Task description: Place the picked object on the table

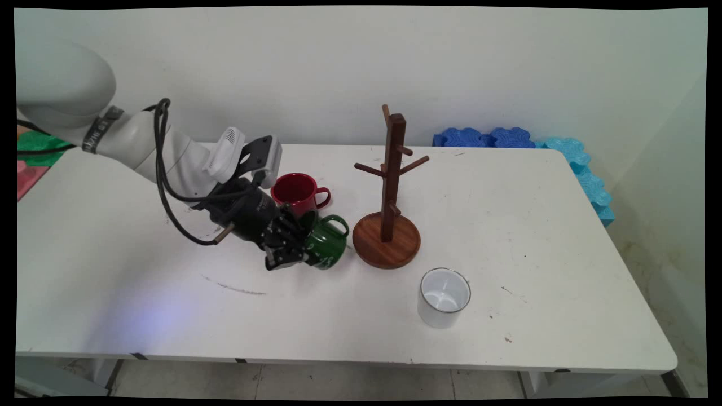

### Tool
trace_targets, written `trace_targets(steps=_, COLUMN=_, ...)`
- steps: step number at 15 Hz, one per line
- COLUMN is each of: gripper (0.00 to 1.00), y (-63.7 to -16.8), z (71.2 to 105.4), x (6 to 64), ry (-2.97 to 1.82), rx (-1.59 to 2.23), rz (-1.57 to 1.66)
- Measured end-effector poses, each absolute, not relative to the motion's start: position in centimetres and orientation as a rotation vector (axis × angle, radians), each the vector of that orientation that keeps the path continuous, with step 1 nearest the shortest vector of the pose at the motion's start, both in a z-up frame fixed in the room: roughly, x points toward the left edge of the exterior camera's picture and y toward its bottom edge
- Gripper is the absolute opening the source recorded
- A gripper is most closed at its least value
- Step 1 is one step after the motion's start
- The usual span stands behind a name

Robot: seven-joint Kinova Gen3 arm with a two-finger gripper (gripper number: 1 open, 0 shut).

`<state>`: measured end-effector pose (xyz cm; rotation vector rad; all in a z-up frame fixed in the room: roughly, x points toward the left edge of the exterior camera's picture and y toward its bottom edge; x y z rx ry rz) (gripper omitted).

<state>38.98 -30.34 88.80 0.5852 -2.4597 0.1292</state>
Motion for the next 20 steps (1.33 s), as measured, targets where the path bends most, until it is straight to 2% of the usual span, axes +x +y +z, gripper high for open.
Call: trace_targets(steps=20, gripper=0.0, y=-32.9, z=86.0, x=40.0, ry=-2.794, rx=0.304, rz=0.239)
